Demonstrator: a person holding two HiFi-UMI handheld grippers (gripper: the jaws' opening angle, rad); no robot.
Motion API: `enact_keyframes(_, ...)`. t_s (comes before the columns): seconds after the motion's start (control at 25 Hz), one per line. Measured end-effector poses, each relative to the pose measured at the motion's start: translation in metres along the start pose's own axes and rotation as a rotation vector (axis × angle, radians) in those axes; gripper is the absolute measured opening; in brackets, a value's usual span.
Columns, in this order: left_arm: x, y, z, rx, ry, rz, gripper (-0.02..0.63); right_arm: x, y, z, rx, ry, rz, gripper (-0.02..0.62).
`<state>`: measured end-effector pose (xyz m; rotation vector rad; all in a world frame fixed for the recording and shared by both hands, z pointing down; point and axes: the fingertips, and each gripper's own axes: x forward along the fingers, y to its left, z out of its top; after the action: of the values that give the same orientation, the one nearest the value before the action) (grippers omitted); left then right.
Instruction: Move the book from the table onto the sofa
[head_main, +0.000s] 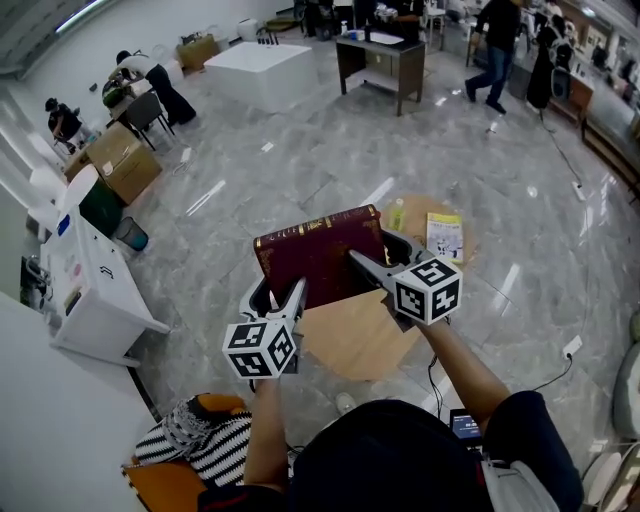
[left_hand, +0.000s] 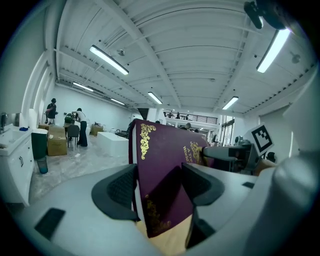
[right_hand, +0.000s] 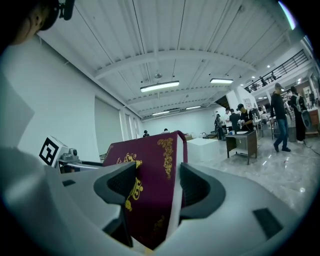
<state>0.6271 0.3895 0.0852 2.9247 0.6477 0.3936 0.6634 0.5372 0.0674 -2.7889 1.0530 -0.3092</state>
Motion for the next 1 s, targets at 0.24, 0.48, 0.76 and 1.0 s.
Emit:
enact_keyframes(0.24, -0.021, -0.023, 0.018, -0.013, -0.015, 0.059, 0.296, -0.018, 0.008, 0.023, -0.012, 0.015, 0.062, 0.29)
enact_keyframes(0.48, -0.056, -0.044, -0.006, -0.015, -0.023, 0.132, 0.296, -0.045, 0.026, 0.002, -0.016, 0.019, 0.137, 0.29)
enact_keyframes(0.76, -0.099, -0.053, -0.012, -0.047, -0.045, 0.256, 0.296, -0.051, 0.057, 0.001, -0.038, 0.047, 0.26, 0.29)
enact_keyframes(1.0, -0.149, -0.051, -0.03, -0.082, -0.063, 0.372, 0.296, -0.053, 0.101, -0.014, -0.057, 0.07, 0.381, 0.29)
